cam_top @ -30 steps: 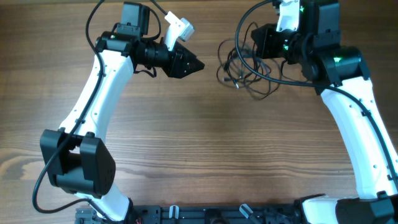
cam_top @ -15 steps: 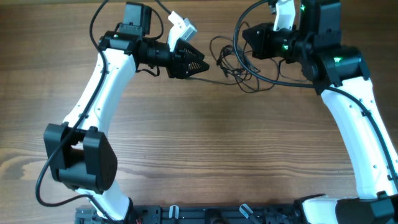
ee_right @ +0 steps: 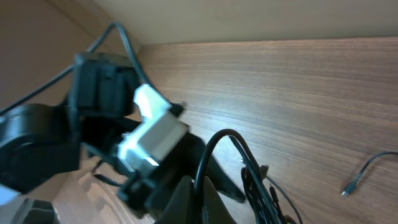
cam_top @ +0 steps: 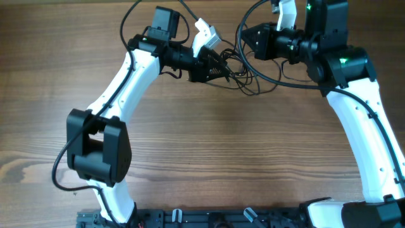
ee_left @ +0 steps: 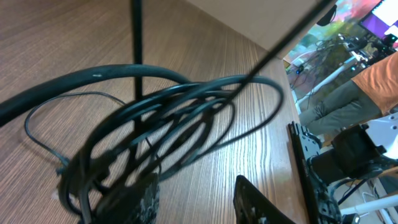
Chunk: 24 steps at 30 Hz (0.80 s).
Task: Untangle cables
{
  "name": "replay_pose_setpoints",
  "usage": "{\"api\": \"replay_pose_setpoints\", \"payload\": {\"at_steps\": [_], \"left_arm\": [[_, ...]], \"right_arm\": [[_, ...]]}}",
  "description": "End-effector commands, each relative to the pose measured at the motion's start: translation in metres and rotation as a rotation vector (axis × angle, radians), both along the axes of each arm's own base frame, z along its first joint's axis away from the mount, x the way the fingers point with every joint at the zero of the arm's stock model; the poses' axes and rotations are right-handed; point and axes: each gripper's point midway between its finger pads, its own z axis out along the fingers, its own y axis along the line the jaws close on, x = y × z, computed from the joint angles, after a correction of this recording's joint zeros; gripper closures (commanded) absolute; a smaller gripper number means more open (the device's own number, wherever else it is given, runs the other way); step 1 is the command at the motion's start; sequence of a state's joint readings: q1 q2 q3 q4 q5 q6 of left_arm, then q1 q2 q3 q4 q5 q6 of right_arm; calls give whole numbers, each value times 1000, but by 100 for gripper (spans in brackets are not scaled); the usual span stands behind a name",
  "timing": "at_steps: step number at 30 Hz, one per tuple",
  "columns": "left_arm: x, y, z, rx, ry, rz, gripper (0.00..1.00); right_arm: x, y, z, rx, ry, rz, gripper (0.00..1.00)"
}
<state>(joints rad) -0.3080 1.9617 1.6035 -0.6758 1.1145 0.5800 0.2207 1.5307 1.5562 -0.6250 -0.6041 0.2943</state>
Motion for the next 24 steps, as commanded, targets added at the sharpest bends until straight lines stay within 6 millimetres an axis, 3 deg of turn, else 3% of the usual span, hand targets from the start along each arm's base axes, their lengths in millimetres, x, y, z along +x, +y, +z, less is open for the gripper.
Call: {"api": "replay_pose_setpoints", "payload": {"at_steps": [1,7,15,24], "left_arm": [[6,-4,-4,-17,-20,-17,61],[22,2,-18,69,-70,46,69],[29,7,-27,134,-84,88,57],[40,11,-32,177,-94,141,54]], "right_arm": [[-4,7,8,45,8,34,96],[-5,7,10,50,7,31,95],[-5,7,10,51,8,30,95],[-6,8,11,58,11,38,96]]}}
